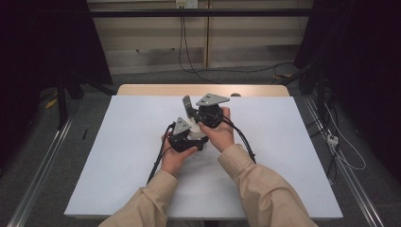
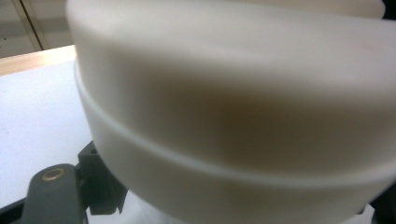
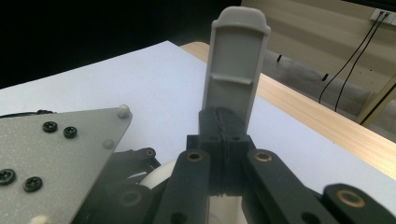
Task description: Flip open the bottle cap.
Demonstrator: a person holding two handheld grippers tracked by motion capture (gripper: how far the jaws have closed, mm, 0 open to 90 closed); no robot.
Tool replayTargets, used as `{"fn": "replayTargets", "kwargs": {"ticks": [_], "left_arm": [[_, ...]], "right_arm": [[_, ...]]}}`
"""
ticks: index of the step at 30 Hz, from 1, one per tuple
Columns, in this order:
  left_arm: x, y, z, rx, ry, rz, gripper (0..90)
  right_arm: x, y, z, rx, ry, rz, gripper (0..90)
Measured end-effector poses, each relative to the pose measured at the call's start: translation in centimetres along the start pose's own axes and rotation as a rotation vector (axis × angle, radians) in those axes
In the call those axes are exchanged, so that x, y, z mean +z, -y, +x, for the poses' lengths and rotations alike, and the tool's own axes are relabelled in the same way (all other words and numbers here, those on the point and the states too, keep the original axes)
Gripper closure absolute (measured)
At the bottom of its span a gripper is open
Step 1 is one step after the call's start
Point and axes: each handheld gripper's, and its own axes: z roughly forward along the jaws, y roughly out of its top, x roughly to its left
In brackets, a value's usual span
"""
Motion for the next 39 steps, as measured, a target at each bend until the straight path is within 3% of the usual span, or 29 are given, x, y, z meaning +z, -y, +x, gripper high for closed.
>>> {"fn": "replayTargets", "kwargs": {"ticks": [9,25,39], "left_arm": [[0.0,0.0,0.1,-0.016,0.0,-0.006,17.9],[0.0,0.0,0.0,-0.002,0.004,0.002,18.1],[0.0,0.0,-0.1,0.009,0.001,0.004,18.2]], "right_arm": [[0.3,0.2,0.0,0.009,-0.007,0.011,89.9],[0.7,-0.2,-0.2,0.012,-0.002,0.005,90.0],[1.4,-0.3,-0.5,0.039,-0.015,0.054,90.0]]}}
